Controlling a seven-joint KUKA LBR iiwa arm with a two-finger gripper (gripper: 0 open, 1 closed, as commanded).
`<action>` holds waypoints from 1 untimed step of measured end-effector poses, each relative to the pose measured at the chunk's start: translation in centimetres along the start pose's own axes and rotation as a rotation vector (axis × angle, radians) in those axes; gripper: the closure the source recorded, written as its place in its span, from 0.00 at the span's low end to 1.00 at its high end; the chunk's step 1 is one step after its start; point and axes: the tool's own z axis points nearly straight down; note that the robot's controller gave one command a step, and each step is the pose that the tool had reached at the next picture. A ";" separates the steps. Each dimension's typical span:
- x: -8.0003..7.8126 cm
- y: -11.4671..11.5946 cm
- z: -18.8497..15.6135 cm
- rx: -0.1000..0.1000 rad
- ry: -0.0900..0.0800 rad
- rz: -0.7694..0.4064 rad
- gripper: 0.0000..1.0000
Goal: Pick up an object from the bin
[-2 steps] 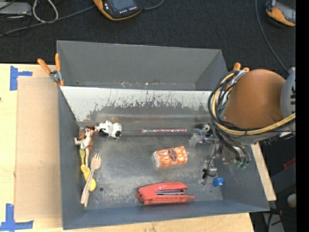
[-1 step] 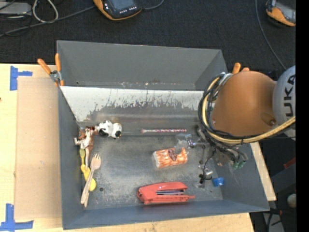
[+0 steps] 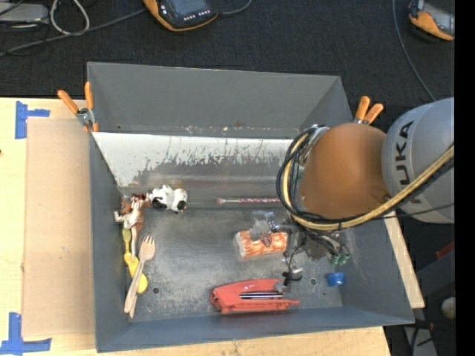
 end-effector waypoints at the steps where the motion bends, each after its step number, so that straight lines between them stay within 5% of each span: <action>1: 0.4 1.8 4.0 -0.001 0.002 0.131 0.00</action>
Offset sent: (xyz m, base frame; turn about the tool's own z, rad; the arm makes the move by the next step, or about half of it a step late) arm 0.0380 -0.0143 -0.0742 0.1634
